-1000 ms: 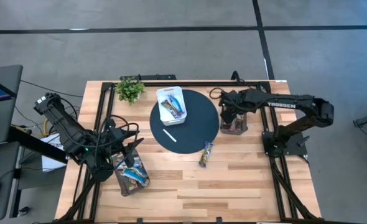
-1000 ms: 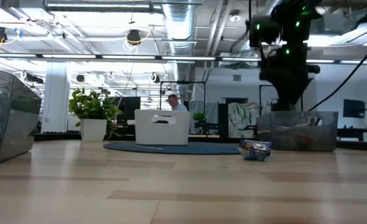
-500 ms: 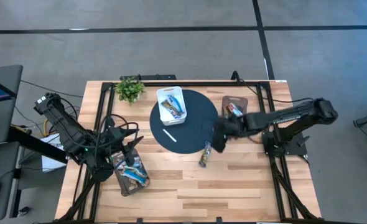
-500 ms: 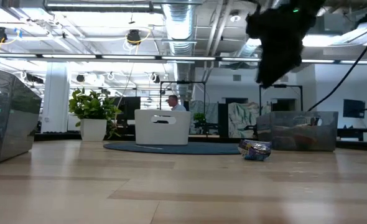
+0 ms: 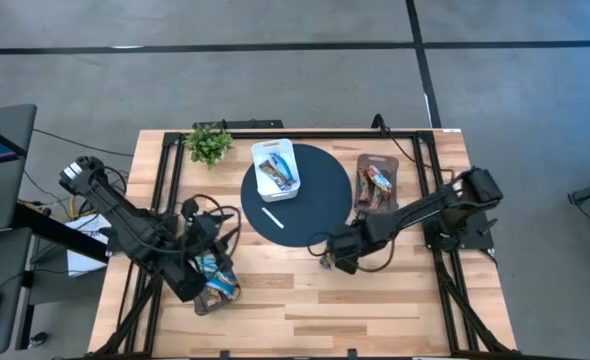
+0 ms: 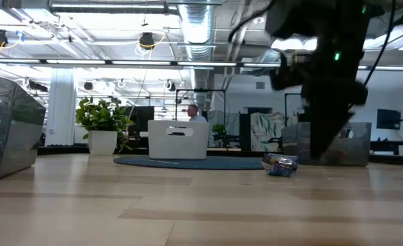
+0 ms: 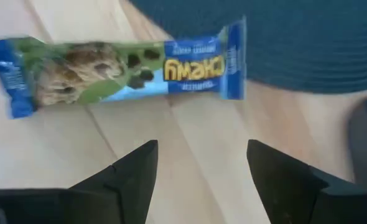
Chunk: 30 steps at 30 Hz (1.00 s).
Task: Pick and place Granola Bars by type
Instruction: Put the blue granola bar into the white bin
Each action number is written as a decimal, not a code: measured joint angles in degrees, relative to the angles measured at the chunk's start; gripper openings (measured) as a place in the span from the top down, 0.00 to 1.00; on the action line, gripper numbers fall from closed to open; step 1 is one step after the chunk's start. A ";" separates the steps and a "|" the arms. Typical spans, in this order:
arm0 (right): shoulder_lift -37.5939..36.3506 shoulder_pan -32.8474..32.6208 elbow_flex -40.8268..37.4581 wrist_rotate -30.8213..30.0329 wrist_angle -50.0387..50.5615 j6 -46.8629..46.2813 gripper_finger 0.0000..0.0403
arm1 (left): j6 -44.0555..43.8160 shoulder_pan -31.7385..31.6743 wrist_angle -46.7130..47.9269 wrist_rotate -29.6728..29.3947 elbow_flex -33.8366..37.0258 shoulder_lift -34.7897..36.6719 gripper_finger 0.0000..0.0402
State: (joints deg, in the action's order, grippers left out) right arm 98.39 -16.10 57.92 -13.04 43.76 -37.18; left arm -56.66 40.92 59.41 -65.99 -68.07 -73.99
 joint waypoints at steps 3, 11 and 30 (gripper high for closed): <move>3.37 0.08 0.20 1.09 -0.21 -0.33 0.41 | -0.01 -0.70 -0.06 2.33 0.00 -2.19 0.62; 7.81 -0.32 4.65 2.13 -3.53 3.98 0.42 | -0.37 -2.38 -0.44 8.35 0.00 -6.31 0.62; 7.51 -2.86 15.09 1.05 -0.55 14.73 0.55 | 17.35 -9.34 -7.33 30.87 0.00 -6.81 0.62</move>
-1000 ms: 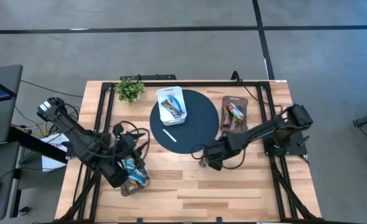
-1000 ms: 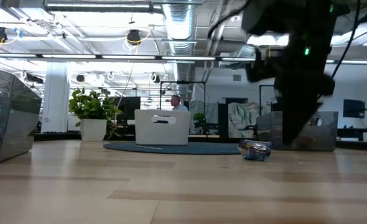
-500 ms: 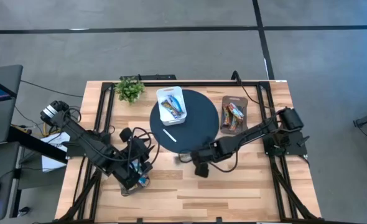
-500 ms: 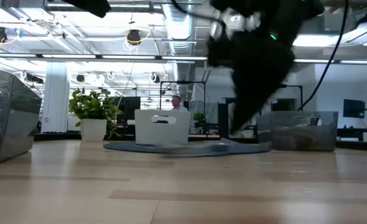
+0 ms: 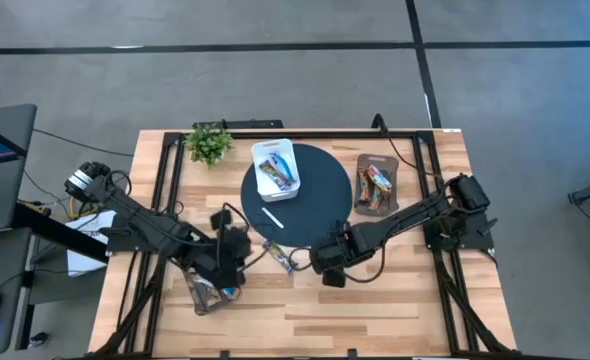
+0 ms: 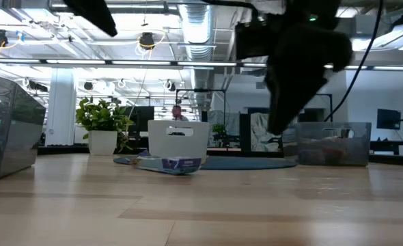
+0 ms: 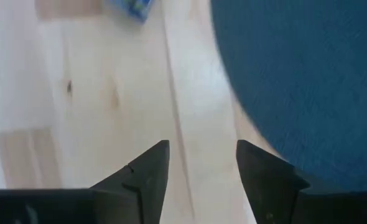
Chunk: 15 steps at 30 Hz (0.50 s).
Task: Pick and place Granola Bars by type
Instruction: Put the blue granola bar into the white bin
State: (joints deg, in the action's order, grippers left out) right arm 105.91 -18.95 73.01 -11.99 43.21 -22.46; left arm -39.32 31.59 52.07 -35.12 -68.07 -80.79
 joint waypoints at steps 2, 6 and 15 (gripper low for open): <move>-0.15 -0.97 0.00 0.08 1.48 -0.50 0.56 | 8.13 -1.79 -4.44 6.21 0.00 0.00 0.62; -0.37 -2.91 0.00 0.13 3.17 -4.40 0.57 | 20.52 -6.94 -11.29 15.90 0.00 -0.56 0.62; -2.04 -10.75 -0.36 -5.09 2.59 -20.44 0.56 | 39.83 -16.44 -20.03 31.99 0.00 -9.56 0.62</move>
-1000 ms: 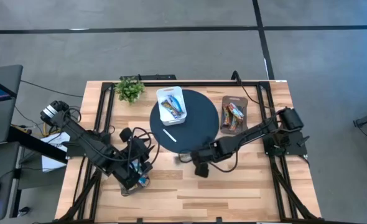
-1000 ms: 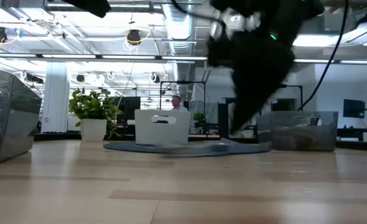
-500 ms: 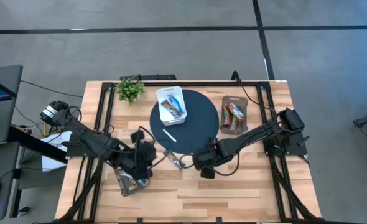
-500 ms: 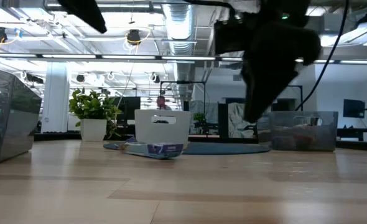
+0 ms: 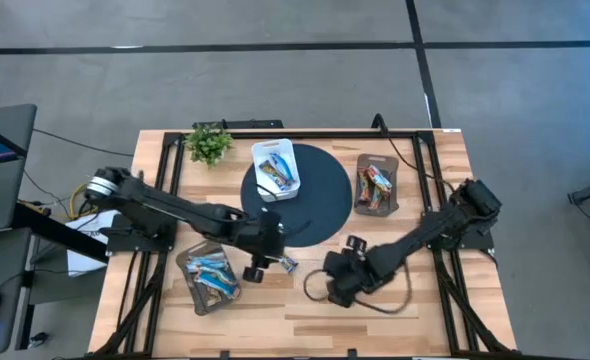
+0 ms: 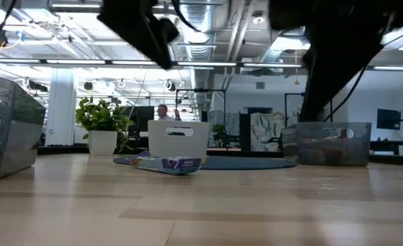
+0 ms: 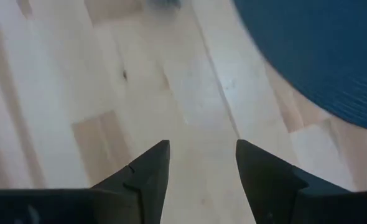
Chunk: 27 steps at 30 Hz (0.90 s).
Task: Pick and place Granola Bars by type
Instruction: Put the blue granola bar into the white bin
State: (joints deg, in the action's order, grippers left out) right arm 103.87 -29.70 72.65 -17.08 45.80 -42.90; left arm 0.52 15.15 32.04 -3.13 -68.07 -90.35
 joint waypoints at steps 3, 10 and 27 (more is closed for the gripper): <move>-2.70 -4.47 -1.30 -7.55 0.05 -7.88 0.54 | 3.90 -1.25 -1.34 3.21 0.00 -4.10 0.62; -12.98 -16.87 -5.63 -28.62 1.92 -26.94 0.53 | 9.02 -2.06 -1.59 4.75 0.00 -10.26 0.62; -20.21 -23.66 -8.01 -39.60 9.89 -41.22 0.43 | 13.50 -5.61 -3.58 4.37 -0.09 -16.41 0.62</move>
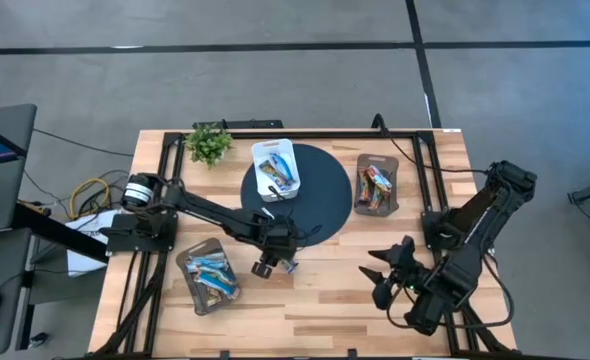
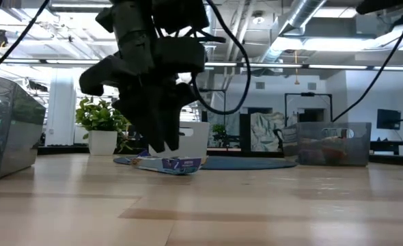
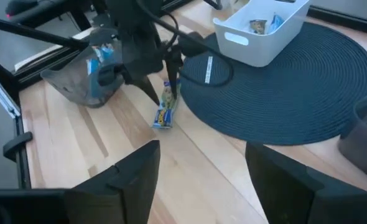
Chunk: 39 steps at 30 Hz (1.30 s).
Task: Pick and place Granola Bars by type
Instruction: Put the blue granola bar into the white bin
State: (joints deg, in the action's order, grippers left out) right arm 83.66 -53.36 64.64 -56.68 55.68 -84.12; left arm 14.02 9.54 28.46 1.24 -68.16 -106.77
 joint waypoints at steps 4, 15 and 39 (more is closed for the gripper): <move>-0.02 0.59 0.00 0.47 1.09 -0.04 0.41 | 1.14 0.14 -0.47 1.12 -0.22 -0.34 0.62; 0.00 2.16 0.02 1.18 3.72 0.02 0.42 | 9.46 0.17 0.01 1.81 -0.20 -0.32 0.62; 0.00 2.51 0.04 1.46 4.10 0.14 0.42 | 9.40 -1.46 1.81 5.16 -0.28 -3.08 0.62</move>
State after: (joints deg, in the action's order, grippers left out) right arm 83.66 -50.85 64.69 -55.22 59.78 -83.98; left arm 23.42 8.08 30.27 6.40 -68.45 -109.84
